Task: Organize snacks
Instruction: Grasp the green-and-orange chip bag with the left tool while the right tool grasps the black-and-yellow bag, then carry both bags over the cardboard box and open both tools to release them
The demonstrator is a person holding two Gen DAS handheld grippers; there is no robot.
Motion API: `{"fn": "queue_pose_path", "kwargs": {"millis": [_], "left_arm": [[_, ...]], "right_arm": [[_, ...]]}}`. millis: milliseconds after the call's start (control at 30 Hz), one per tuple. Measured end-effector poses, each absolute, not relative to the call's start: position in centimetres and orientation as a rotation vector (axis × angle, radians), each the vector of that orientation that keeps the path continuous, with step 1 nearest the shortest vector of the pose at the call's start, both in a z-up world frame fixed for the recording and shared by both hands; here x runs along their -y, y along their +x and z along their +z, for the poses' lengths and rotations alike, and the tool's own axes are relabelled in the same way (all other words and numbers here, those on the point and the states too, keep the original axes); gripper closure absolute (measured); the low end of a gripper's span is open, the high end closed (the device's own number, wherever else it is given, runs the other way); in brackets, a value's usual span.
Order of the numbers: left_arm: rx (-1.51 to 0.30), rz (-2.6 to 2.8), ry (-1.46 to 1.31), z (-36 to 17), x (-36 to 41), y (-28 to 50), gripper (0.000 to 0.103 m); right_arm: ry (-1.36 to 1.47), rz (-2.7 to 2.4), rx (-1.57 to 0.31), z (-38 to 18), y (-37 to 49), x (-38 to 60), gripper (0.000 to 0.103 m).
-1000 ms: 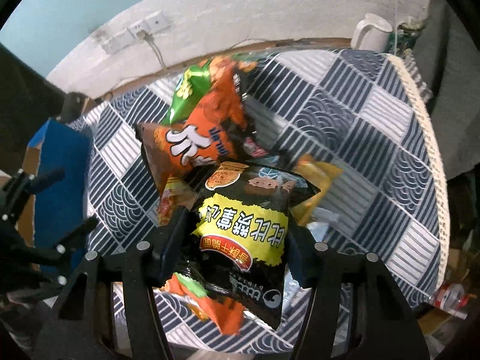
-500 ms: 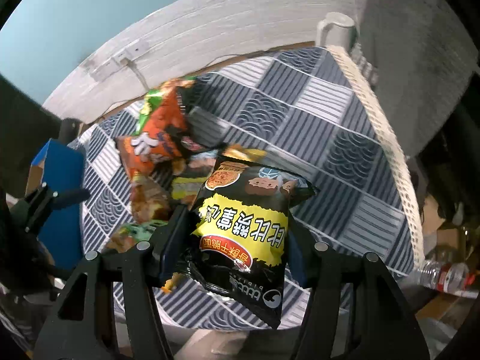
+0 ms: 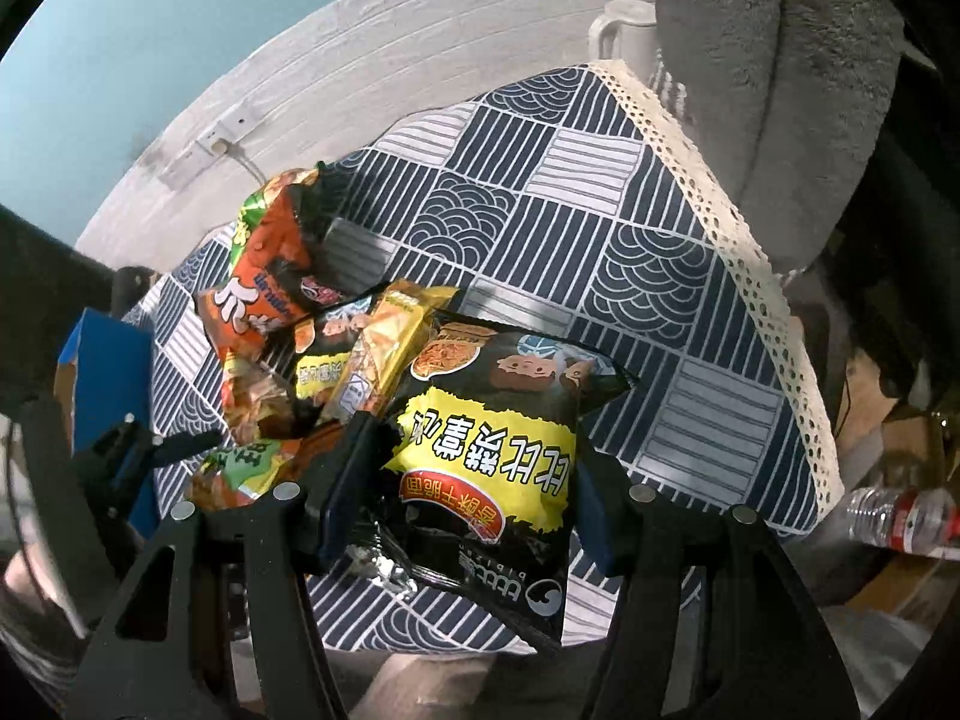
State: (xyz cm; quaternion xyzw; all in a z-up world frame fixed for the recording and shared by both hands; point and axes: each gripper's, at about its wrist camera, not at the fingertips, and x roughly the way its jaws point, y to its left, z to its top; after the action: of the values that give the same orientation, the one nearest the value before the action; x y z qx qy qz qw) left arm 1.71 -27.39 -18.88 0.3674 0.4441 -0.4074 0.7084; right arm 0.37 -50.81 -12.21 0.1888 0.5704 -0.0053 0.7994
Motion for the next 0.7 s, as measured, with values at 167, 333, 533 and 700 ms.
{"fn": "queue_pose_path", "kwargs": {"millis": [167,333,533,700], "left_arm": [[-1.013,-0.903,0.747,-19.0,26.8,2.5,0.039],[-1.022,-0.916,0.681,-18.2,25.8,2.9,0.058],[-1.026,-0.911,0.619,-16.7,24.5,3.0,0.062],[-1.042,-0.913,0.526,-15.1,23.1,3.1,0.062]], "right_arm": [[0.393,0.001,-1.241,-12.7,0.5,50.0,0.043],[0.388,0.012,-1.247,-12.8,0.7,49.3,0.043],[0.374,0.022,-1.24,-12.3,0.9,48.6,0.043],[0.362,0.025,-1.225,-11.2,1.0,47.8,0.043]]}}
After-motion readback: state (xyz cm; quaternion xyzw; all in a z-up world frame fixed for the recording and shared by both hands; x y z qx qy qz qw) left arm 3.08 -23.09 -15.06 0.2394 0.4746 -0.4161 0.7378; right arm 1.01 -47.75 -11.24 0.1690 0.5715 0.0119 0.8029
